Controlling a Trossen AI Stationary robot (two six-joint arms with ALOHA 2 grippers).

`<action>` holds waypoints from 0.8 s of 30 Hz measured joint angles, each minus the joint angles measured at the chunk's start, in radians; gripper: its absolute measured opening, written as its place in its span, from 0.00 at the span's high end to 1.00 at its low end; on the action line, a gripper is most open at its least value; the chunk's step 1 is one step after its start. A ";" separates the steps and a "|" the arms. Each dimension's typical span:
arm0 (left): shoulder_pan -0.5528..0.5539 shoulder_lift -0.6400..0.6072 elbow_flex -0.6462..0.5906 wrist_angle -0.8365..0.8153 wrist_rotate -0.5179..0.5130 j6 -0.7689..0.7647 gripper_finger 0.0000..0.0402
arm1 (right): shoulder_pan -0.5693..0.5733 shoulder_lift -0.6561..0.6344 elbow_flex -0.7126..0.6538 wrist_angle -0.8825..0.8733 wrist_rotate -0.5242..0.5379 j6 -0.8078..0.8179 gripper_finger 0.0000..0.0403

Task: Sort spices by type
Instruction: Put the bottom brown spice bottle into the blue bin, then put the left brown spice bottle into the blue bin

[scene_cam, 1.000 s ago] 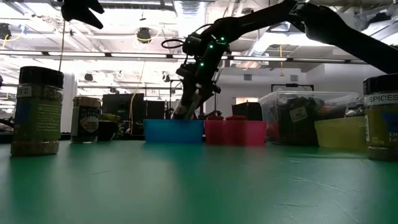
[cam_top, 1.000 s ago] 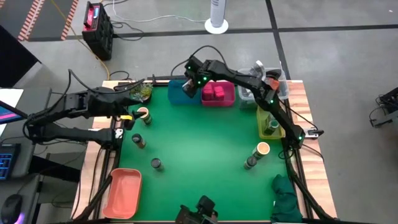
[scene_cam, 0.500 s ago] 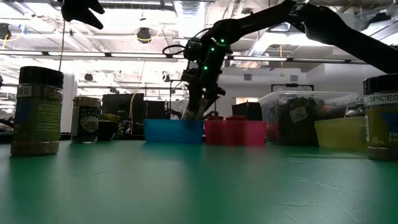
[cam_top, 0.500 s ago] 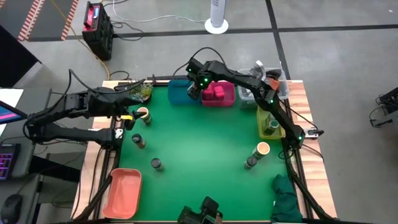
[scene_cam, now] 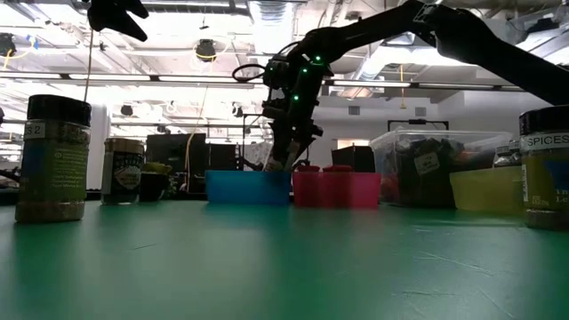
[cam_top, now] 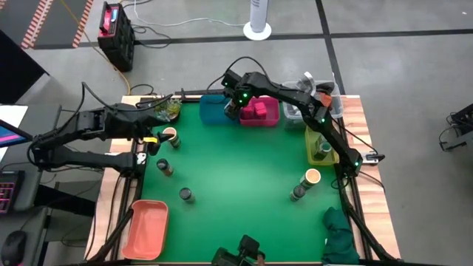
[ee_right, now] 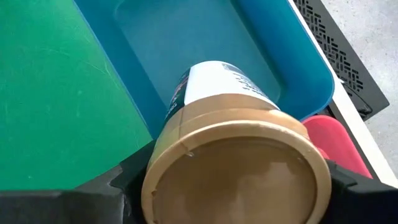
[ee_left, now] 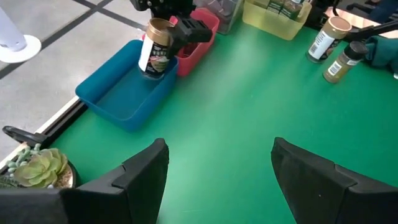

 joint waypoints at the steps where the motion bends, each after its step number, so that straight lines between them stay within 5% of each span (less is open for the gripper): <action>1: 0.000 0.000 0.000 0.000 0.000 -0.001 0.33 | 0.000 0.000 0.000 -0.001 0.000 0.000 0.25; 14: 0.000 0.000 0.000 0.000 0.000 -0.003 0.33 | -0.002 -0.001 0.000 -0.007 -0.051 0.001 0.06; 24: 0.000 0.026 0.000 -0.072 0.051 -0.037 0.33 | 0.009 -0.043 -0.001 -0.079 -0.050 0.035 0.05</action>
